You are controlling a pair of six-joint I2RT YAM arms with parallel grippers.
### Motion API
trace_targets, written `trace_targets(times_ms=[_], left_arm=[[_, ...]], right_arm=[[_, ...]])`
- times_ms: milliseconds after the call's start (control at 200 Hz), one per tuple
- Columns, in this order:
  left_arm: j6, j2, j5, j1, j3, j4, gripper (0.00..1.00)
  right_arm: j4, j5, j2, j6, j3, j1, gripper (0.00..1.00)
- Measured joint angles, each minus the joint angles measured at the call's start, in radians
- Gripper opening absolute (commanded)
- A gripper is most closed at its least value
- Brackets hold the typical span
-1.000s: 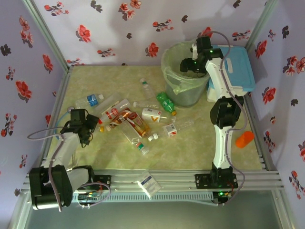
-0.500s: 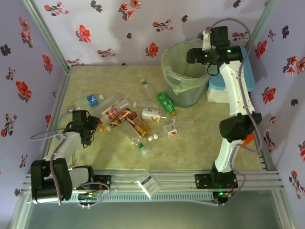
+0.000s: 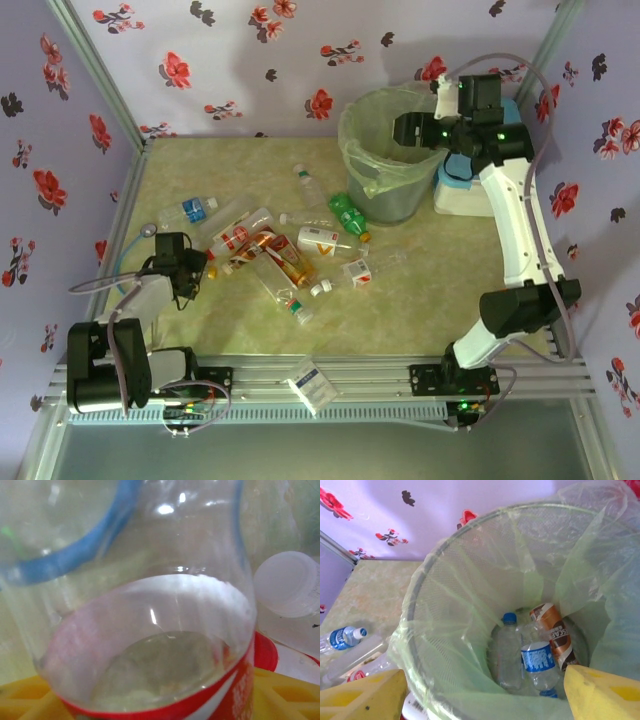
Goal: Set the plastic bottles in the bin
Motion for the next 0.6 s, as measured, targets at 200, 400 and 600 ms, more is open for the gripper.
trace_targets(times_ms=[200,400,600], left_arm=[[-0.003,-0.068,-0.014,0.000,-0.035,-0.007,0.61],[-0.002,-0.183,-0.034,-0.002,-0.037,-0.054,0.51],[0.015,-0.312,-0.051,-0.081,-0.027,-0.109,0.38]], right_arm=[[0.019,-0.008,-0.100,0.011,-0.105,0.000,0.83],[0.036,-0.008,-0.193,0.029,-0.185,0.000,0.83],[0.072,-0.034,-0.237,0.074,-0.226,0.008,0.83]])
